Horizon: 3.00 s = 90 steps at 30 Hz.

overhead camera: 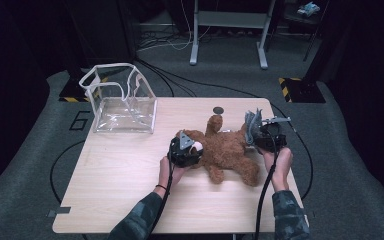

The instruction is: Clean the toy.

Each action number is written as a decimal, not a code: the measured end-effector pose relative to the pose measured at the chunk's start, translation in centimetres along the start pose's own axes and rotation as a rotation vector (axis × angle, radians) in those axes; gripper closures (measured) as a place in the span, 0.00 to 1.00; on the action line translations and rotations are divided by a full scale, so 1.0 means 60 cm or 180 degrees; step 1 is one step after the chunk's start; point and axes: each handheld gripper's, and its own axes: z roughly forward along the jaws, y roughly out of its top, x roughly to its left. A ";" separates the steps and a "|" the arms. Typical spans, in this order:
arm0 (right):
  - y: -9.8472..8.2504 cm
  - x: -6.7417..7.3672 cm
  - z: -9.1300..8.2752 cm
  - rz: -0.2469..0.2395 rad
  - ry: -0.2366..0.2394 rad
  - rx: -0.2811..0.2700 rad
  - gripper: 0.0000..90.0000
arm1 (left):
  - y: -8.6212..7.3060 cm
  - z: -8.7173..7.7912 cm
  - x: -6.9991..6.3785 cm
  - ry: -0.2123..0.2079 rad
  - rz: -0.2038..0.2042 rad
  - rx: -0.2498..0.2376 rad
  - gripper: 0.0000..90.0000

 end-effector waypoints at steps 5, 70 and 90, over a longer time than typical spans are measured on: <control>0.007 0.051 -0.015 -0.0207 0.0331 -0.0093 0.78 | 0.000 0.000 0.000 0.0003 -0.0003 0.0001 0.49; -0.025 0.154 -0.030 -0.0589 0.0448 -0.0209 0.79 | 0.002 0.002 0.002 -0.0011 -0.0054 0.0007 0.49; -0.046 0.115 -0.009 -0.0530 0.0154 -0.0038 0.80 | 0.003 0.001 0.003 -0.0030 -0.0024 0.0029 0.49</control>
